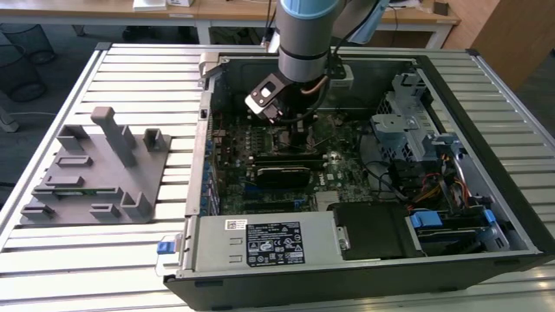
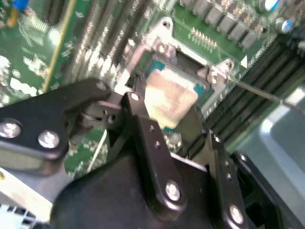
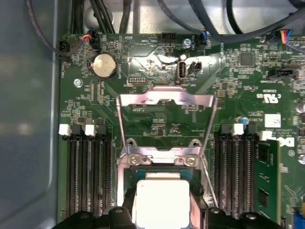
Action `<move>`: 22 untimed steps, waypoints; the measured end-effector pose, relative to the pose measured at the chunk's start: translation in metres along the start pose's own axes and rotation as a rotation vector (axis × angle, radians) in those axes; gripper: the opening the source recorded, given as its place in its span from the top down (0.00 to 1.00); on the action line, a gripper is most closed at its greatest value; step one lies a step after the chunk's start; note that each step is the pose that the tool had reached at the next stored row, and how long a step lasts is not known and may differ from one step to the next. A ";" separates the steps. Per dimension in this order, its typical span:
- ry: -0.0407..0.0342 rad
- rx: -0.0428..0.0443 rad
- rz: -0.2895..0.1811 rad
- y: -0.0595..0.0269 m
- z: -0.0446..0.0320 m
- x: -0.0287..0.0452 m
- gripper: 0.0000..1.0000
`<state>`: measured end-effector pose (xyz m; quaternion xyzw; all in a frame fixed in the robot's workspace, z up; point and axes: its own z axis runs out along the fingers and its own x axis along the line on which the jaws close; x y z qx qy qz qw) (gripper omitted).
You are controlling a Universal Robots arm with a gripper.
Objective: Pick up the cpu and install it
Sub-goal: 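Place the cpu into insertion slot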
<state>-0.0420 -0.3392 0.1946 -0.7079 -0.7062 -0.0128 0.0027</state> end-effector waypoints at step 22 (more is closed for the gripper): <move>-0.0009 0.0001 0.003 0.0000 0.0013 -0.0002 0.40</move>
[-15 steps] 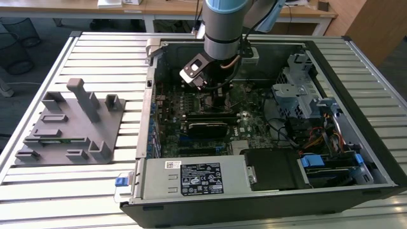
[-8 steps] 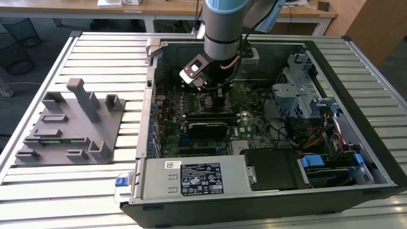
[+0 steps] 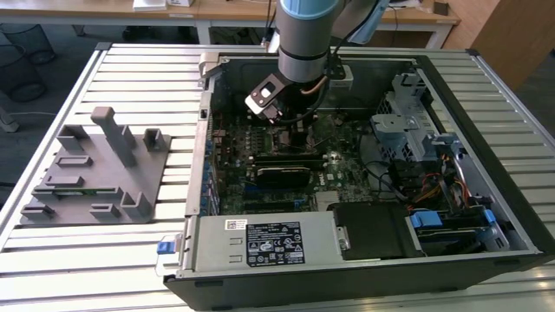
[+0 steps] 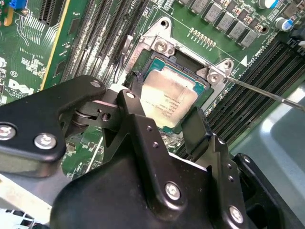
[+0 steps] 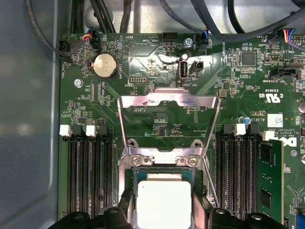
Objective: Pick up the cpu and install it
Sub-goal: 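Place the cpu into insertion slot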
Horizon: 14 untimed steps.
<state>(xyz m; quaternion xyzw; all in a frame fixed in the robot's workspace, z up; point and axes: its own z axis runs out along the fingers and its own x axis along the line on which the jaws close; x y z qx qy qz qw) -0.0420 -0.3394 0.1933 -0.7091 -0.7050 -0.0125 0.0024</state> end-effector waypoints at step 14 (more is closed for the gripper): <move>-0.0003 0.0001 0.000 0.0001 -0.0122 0.0002 0.48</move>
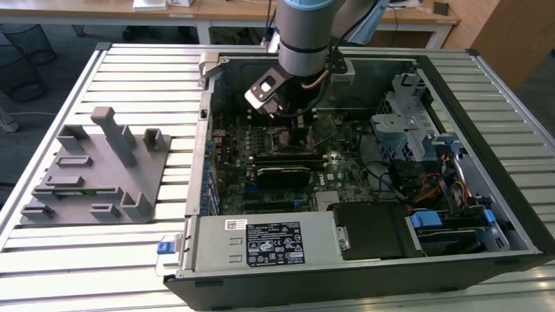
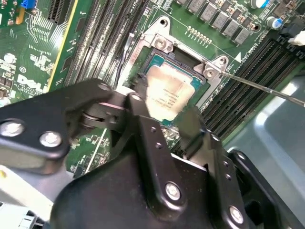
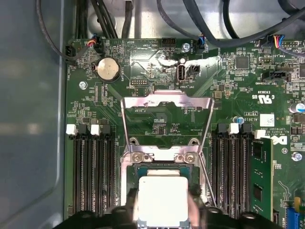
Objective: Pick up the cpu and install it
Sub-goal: 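Place the cpu into insertion slot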
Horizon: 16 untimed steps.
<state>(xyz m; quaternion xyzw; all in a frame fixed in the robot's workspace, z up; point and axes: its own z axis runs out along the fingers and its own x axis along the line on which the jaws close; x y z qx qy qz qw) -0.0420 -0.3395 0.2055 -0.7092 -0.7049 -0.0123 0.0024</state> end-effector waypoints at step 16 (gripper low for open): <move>-0.0015 0.0000 0.000 0.0001 -0.0036 0.0001 0.89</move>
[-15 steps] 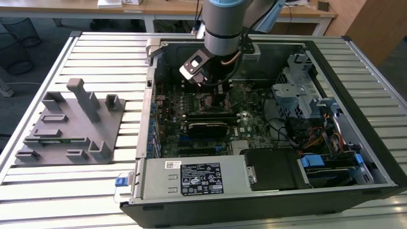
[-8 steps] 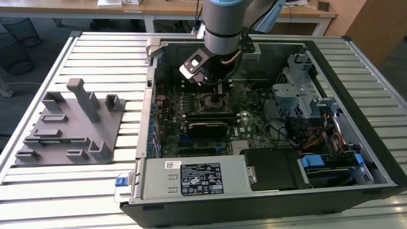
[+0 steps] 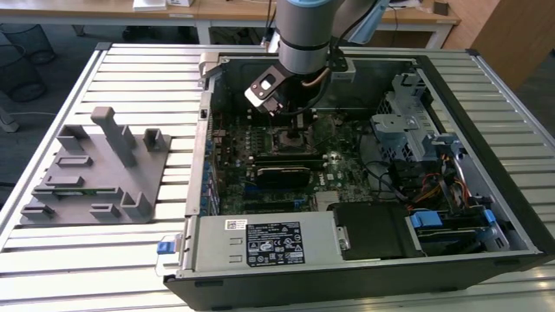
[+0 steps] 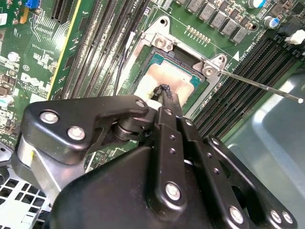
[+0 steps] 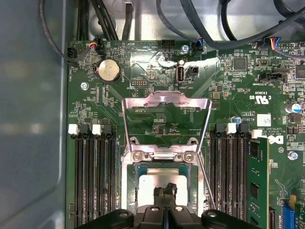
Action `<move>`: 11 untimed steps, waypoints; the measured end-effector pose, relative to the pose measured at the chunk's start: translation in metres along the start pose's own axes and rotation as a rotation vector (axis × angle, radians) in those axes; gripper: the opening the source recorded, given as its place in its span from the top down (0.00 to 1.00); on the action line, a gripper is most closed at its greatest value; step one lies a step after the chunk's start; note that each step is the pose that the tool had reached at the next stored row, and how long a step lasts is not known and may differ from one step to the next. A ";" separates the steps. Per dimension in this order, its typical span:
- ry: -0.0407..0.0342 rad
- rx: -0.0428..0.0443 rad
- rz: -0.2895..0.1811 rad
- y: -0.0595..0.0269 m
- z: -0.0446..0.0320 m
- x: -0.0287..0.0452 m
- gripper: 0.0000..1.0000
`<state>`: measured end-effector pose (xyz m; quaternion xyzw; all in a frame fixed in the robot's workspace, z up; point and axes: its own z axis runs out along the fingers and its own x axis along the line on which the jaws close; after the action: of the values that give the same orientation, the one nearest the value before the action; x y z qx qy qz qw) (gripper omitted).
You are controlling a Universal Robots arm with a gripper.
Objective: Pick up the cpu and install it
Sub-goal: 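Place the cpu into insertion slot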
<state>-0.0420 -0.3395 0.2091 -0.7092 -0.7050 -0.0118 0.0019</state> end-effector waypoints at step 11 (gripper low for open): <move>0.0000 -0.0001 0.000 0.0001 -0.0032 0.0001 0.89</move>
<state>-0.0420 -0.3394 0.2123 -0.7091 -0.7050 -0.0118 0.0018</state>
